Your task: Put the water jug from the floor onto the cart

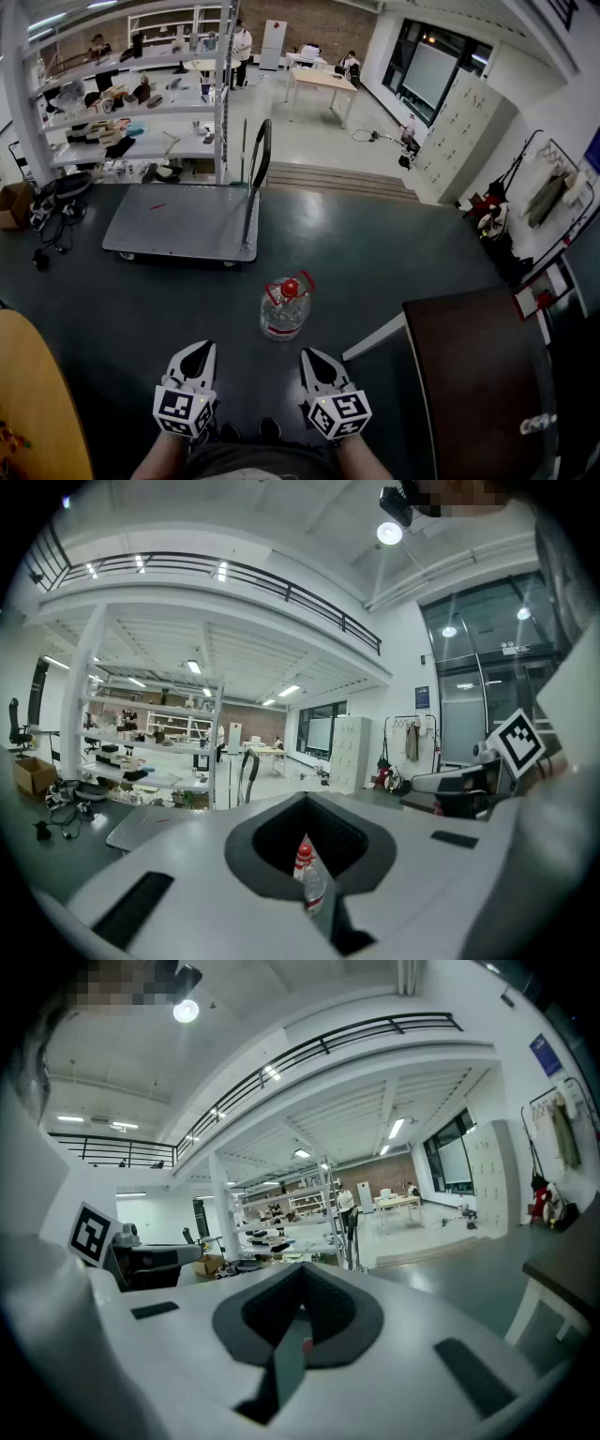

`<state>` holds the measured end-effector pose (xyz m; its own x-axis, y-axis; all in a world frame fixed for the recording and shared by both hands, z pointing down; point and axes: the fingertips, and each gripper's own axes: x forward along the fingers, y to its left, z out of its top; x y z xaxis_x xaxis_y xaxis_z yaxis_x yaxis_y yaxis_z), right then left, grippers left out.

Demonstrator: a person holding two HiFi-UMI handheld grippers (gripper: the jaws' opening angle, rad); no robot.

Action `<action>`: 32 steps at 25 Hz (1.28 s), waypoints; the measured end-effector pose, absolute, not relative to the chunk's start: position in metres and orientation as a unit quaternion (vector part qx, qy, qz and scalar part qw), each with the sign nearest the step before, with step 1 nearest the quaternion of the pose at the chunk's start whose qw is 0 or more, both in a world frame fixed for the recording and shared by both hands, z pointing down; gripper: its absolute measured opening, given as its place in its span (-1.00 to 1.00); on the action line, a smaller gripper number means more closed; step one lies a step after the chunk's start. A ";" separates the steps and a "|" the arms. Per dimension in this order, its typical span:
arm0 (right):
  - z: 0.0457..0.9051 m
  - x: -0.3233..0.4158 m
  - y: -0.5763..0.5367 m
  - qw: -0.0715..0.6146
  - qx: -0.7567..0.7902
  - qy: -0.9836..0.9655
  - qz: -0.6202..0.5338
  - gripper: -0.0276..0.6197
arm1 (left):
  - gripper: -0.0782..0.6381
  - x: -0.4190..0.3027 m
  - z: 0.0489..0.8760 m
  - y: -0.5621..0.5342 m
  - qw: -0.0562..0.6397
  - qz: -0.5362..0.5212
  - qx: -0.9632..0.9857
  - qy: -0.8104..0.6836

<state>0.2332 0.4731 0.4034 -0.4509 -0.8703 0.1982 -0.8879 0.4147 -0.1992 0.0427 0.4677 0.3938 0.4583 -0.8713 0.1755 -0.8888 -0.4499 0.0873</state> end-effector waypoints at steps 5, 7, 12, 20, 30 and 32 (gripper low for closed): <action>0.402 0.229 0.477 0.030 0.514 -0.846 0.140 -0.95 | -0.76 0.041 0.389 0.474 0.083 0.050 0.848 -0.521; 0.401 0.223 0.478 0.032 0.509 -0.849 0.138 -0.95 | -0.76 0.038 0.387 0.476 0.085 0.050 0.845 -0.525; 0.403 0.215 0.478 0.038 0.501 -0.854 0.136 -0.95 | -0.76 0.033 0.383 0.483 0.078 0.049 0.843 -0.530; 0.418 0.208 0.482 0.019 0.506 -0.846 0.167 -0.95 | -0.76 0.014 0.401 0.502 0.112 0.044 0.838 -0.532; 0.426 0.203 0.492 -0.025 0.513 -0.836 0.195 -0.95 | -0.76 -0.038 0.404 0.515 0.116 0.054 0.829 -0.545; 0.430 0.203 0.488 -0.014 0.531 -0.828 0.178 -0.95 | -0.76 -0.049 0.410 0.510 0.120 0.050 0.825 -0.549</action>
